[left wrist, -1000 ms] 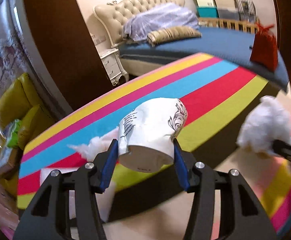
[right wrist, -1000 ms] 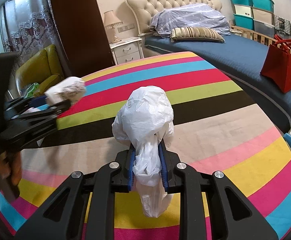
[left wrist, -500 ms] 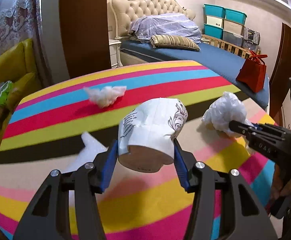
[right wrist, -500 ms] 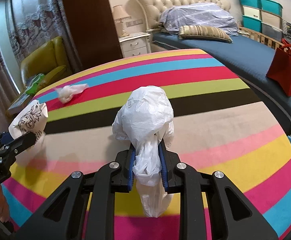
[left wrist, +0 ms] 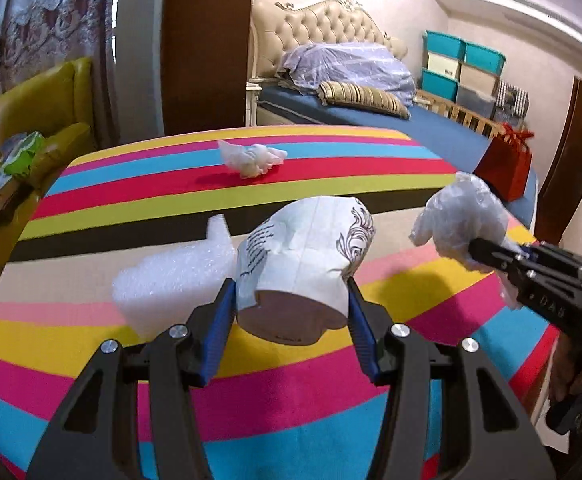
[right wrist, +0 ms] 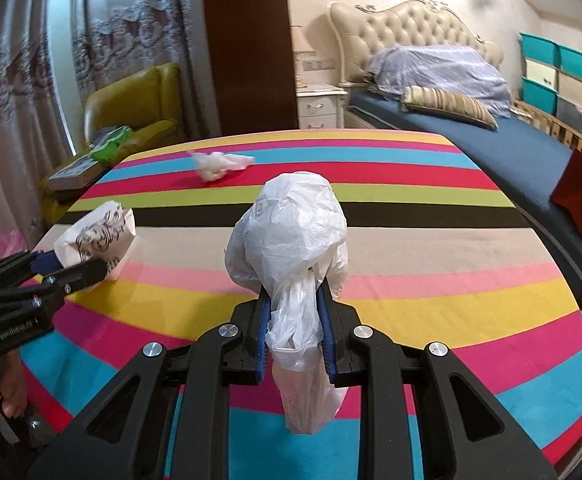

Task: Collect trash
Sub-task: 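Carry the paper cup and plastic bag from the table over the pink bin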

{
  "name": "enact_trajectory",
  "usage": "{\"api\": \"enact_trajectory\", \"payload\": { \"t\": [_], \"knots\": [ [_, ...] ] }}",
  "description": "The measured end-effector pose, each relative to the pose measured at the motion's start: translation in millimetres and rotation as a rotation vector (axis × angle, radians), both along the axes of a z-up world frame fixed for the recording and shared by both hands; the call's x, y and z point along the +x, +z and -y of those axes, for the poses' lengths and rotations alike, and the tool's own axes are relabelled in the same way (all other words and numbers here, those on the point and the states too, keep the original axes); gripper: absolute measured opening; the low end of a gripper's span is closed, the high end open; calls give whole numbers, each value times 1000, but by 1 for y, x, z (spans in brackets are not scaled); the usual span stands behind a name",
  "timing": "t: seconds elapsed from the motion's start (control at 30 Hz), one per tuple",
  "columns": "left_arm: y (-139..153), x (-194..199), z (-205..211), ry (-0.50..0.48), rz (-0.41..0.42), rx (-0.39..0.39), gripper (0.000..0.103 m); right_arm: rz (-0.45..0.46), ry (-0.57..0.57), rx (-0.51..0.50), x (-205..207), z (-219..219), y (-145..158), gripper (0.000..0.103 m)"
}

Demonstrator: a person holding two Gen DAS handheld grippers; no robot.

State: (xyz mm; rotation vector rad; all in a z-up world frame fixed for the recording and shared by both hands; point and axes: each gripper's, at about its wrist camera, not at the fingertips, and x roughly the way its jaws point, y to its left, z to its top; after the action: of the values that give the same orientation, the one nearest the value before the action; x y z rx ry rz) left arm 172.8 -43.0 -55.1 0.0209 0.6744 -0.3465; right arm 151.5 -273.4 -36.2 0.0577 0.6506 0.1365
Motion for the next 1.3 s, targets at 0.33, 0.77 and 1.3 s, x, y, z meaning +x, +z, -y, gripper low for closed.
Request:
{"api": "enact_trajectory", "payload": {
  "t": [0.33,0.77,1.3],
  "knots": [
    [-7,-33,-54,61,-3,-28,52,-19,80,-11,-14,-31,-3,23],
    [-15,-70,-89,163,9,8,52,-29,227,-27,-29,-78,-4,23],
    [-13,-89,-123,247,20,33,52,-47,356,-57,-40,-126,-1,23]
  ]
}}
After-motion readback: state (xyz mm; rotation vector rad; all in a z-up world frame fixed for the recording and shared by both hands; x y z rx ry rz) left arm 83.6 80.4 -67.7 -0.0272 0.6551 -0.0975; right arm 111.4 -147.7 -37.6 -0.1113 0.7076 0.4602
